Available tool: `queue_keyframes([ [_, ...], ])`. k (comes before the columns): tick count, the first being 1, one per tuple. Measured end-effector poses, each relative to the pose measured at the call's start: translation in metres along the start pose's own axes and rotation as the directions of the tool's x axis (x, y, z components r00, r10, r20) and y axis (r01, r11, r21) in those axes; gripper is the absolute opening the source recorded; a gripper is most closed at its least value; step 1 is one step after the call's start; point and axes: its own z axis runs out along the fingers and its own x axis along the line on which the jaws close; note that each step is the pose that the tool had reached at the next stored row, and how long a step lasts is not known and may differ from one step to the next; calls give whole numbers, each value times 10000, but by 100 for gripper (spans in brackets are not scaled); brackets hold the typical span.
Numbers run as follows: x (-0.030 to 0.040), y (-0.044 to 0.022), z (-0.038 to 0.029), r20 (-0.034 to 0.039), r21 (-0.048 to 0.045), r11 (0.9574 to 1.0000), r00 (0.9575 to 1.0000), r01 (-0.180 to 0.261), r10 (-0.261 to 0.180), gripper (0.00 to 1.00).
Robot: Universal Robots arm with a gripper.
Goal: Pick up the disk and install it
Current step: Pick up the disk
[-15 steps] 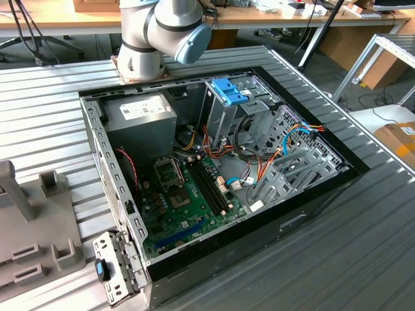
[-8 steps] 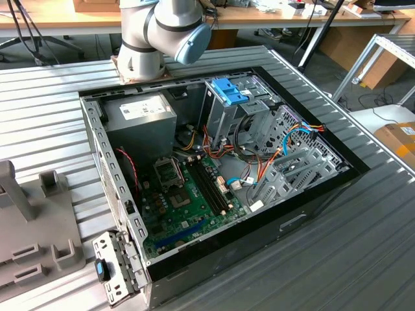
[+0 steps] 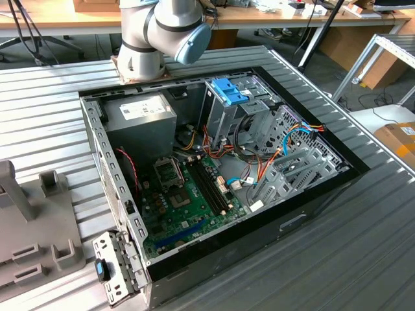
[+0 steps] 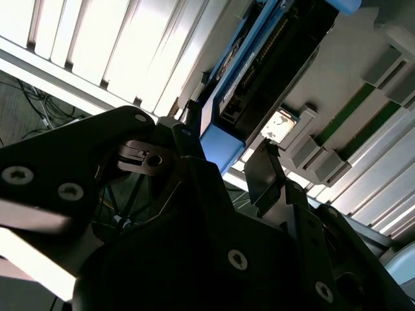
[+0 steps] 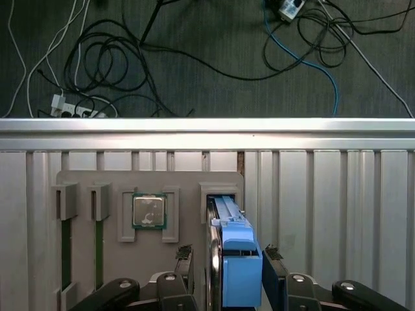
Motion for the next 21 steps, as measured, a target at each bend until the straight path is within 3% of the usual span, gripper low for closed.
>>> queue_keyframes([
  [21, -1, -7, 17, 0, 1, 10000, 10000, 0, 0, 54],
])
